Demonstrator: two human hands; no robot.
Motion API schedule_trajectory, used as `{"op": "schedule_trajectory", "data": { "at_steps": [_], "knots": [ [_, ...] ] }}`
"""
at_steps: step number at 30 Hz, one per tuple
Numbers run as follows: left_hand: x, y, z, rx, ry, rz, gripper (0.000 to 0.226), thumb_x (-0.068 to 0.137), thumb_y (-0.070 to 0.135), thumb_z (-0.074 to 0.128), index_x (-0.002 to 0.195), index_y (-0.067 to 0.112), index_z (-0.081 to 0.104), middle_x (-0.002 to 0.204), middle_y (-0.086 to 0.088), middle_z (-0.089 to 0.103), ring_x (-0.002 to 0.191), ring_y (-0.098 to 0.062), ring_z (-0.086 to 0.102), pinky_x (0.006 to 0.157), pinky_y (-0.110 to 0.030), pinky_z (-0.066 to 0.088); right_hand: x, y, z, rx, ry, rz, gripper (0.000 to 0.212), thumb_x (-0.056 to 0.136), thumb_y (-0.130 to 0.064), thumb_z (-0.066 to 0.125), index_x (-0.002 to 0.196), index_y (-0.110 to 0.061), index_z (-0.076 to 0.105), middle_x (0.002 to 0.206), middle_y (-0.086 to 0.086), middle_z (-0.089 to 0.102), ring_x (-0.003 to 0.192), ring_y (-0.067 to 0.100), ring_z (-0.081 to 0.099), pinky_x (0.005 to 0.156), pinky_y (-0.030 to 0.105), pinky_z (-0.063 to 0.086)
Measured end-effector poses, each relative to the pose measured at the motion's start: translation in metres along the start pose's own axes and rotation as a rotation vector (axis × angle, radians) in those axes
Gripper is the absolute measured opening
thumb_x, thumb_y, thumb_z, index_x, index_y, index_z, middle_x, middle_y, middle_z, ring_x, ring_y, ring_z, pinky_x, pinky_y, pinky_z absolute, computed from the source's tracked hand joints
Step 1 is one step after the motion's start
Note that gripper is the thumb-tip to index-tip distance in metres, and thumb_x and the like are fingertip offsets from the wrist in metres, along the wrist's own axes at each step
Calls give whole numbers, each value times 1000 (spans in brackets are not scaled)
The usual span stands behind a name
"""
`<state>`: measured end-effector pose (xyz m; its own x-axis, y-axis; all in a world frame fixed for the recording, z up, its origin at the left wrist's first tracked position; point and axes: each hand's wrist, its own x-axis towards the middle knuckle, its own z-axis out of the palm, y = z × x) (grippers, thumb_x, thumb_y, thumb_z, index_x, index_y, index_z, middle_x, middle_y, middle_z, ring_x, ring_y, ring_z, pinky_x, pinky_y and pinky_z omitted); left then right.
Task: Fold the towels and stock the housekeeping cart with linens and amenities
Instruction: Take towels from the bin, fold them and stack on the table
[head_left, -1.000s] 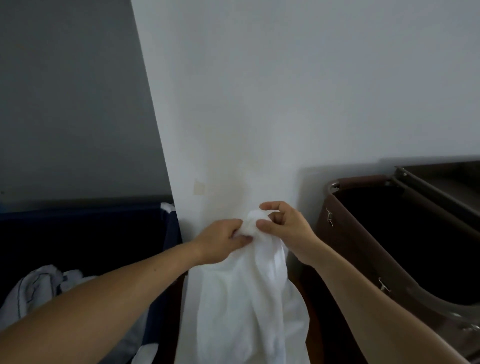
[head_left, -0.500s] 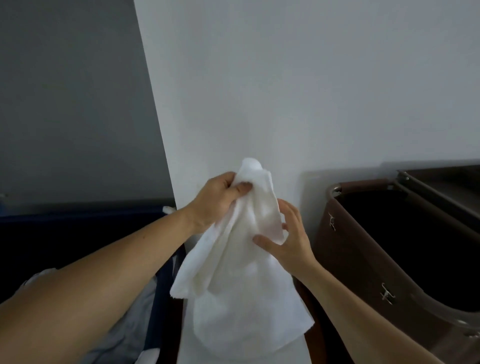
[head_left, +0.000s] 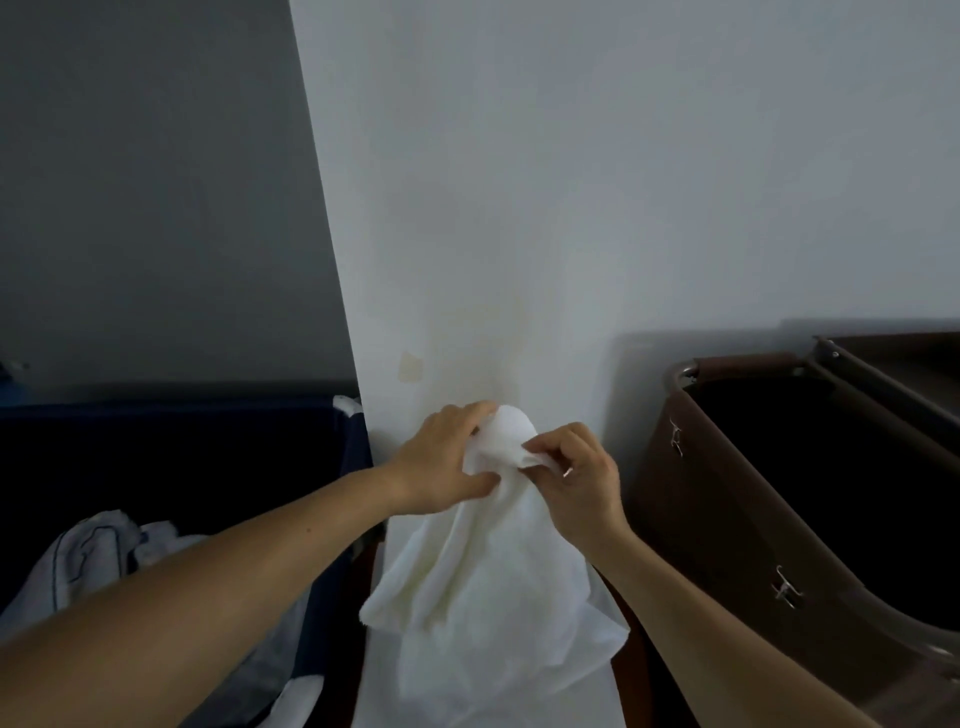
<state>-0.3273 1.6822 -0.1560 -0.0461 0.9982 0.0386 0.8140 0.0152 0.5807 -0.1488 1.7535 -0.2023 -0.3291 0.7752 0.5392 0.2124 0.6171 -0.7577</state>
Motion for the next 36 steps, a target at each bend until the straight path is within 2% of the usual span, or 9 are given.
{"op": "schedule_trajectory", "data": {
  "at_steps": [5,9,13,18,21,23,26,32,36],
  "knots": [
    [4,9,-1,289,22,278,29,94,39,62,110,16,68,108,1,66,100,-17,56,89,-37,47,-2,-7,-2,158,-100,276,38,71,-13,88,88,-33,60,72,-11,63,63,-3,58,58,12,46],
    [6,13,-13,-106,60,167,30,99,29,57,86,2,60,79,-12,61,68,-15,53,67,-25,45,-14,4,-13,123,-321,459,31,70,-24,89,88,-30,65,76,-15,70,66,1,66,57,15,52],
    [13,29,-33,-346,276,160,33,100,29,54,71,14,48,63,4,43,57,-5,41,57,-17,38,-21,13,-6,-39,-441,498,21,73,-39,85,85,-29,72,79,-8,74,71,10,70,66,28,60],
    [22,46,-70,-723,550,101,37,100,31,55,77,2,47,68,-5,43,63,-18,41,60,-33,39,-17,38,-11,-617,-627,280,38,76,-59,68,100,-29,70,101,-6,68,104,21,59,97,36,43],
    [23,57,-84,-928,572,125,31,96,36,58,74,16,49,67,4,47,64,-13,46,57,-29,44,-25,49,-14,-584,-709,268,63,78,-59,69,134,-33,55,141,-9,50,138,20,34,116,42,22],
    [26,55,-89,-904,639,87,32,96,39,56,73,17,47,67,4,46,63,-12,45,55,-28,43,-26,47,-17,-330,-630,356,47,80,-52,74,122,-34,62,128,-12,60,124,16,53,110,41,40],
    [26,31,-87,-669,737,-158,36,98,37,51,75,10,44,75,-3,44,71,-19,42,64,-34,38,-15,36,-33,-19,-349,482,23,85,-36,76,75,-16,71,73,7,71,65,24,65,68,46,54],
    [-1,7,-38,-435,-143,-506,19,98,21,54,101,6,66,102,-12,69,94,-27,67,86,-41,56,47,-35,-67,153,-57,205,22,84,-34,66,71,-16,65,60,-12,55,60,6,50,56,26,40],
    [-1,11,-26,-51,-282,-318,46,94,-5,52,136,11,45,133,-4,53,119,-24,54,96,-21,44,85,-87,-65,-10,-107,-39,21,75,-43,64,76,-24,56,58,-16,50,55,2,43,51,19,34]
  ]
}}
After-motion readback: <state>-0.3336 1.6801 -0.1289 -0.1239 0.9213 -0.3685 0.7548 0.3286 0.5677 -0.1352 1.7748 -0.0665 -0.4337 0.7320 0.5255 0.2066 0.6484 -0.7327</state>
